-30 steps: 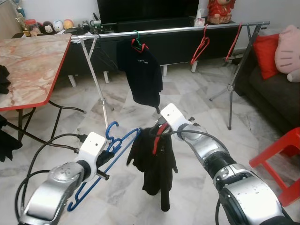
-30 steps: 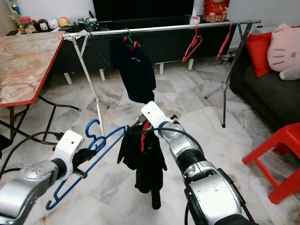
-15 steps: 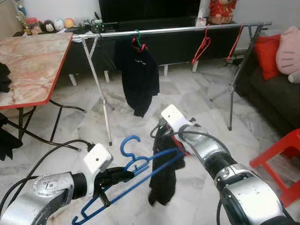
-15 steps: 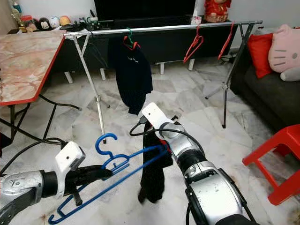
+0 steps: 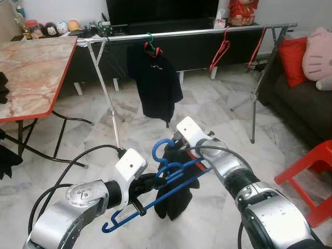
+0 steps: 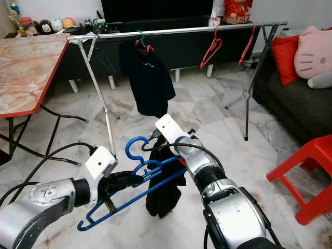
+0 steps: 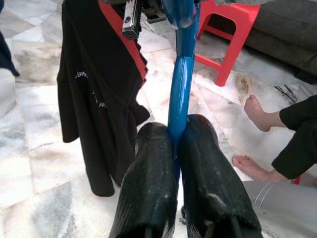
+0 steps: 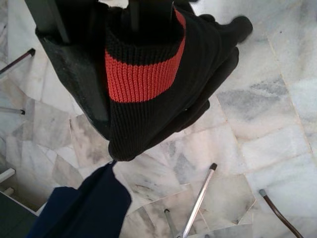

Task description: Hang hanger

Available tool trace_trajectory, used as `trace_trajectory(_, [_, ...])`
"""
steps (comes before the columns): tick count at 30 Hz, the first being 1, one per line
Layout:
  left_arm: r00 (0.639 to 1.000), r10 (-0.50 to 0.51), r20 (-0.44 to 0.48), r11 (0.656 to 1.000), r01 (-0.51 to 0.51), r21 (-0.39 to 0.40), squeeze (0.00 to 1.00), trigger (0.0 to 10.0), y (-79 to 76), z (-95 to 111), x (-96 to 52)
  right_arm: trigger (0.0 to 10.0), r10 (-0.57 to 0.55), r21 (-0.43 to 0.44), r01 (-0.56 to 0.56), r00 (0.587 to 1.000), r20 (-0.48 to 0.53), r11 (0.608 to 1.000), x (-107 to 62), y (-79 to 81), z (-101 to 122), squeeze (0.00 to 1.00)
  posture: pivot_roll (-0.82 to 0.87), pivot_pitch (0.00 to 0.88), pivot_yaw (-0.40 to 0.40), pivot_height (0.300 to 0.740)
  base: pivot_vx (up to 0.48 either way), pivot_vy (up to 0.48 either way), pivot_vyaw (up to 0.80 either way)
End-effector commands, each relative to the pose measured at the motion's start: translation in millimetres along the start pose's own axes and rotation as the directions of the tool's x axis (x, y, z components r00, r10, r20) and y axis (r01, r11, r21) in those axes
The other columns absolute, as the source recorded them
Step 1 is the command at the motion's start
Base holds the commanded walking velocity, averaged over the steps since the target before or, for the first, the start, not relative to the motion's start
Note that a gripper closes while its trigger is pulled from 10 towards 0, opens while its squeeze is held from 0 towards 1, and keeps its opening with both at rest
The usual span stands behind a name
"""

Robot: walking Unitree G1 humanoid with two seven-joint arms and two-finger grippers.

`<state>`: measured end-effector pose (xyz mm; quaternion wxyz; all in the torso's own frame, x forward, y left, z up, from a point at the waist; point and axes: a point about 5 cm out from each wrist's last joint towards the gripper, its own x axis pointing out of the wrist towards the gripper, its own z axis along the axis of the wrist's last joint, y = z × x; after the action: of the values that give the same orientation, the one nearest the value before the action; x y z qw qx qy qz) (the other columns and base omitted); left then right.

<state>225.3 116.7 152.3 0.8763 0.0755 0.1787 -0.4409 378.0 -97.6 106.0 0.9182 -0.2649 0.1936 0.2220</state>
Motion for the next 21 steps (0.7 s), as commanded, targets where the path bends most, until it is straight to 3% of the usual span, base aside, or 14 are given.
trace_trajectory(1, [1.000,-0.019,-0.015,1.000,0.020,0.020,0.00,10.0,-4.7,2.1,1.2,10.0,-0.015,-0.002,0.015,0.999,0.041,1.000,0.0,-3.5,15.0,0.00,-0.06,0.000,0.005,0.740,0.000,0.000,0.00])
trace_trajectory(2, [1.000,-0.023,-0.015,0.999,0.023,0.022,0.00,10.0,-5.5,2.3,1.6,10.0,-0.015,-0.001,0.015,0.999,0.042,1.000,0.0,-3.5,15.2,0.00,-0.06,0.000,0.005,0.740,0.000,0.000,0.00])
trace_trajectory(3, [0.996,0.069,-0.055,0.997,-0.068,0.025,0.00,10.0,8.2,-1.1,-0.7,10.0,-0.014,0.007,0.014,0.996,0.082,1.000,0.4,-2.5,32.3,0.00,-0.06,0.000,0.009,0.740,0.000,0.000,0.00])
trace_trajectory(5, [0.989,0.126,-0.078,0.992,-0.125,0.023,0.00,10.0,17.0,-3.1,-2.5,10.0,-0.012,0.014,0.011,0.994,0.108,1.000,0.2,-2.0,42.4,0.00,-0.06,0.000,0.007,0.740,0.000,0.000,0.00])
trace_trajectory(10, [0.975,0.198,-0.096,0.980,-0.197,0.021,0.00,10.0,29.1,-6.5,-5.0,10.0,-0.009,0.031,0.005,0.989,0.145,0.999,-0.7,-2.3,55.8,0.00,-0.06,0.000,0.003,0.740,0.000,0.000,0.00])
trace_trajectory(18, [0.938,0.315,-0.148,0.948,-0.318,0.005,0.00,10.0,40.3,-13.8,0.0,10.0,0.002,0.045,-0.010,0.987,0.163,0.999,-1.3,1.8,61.7,0.00,-0.07,0.000,-0.001,0.740,0.000,0.000,0.00])
trace_trajectory(21, [0.931,0.331,-0.155,0.942,-0.334,0.010,0.00,10.0,42.0,-14.7,-5.1,10.0,-0.001,0.043,-0.005,0.988,0.153,0.999,-1.4,0.5,58.1,0.00,-0.06,0.000,-0.004,0.740,0.000,0.000,0.00])
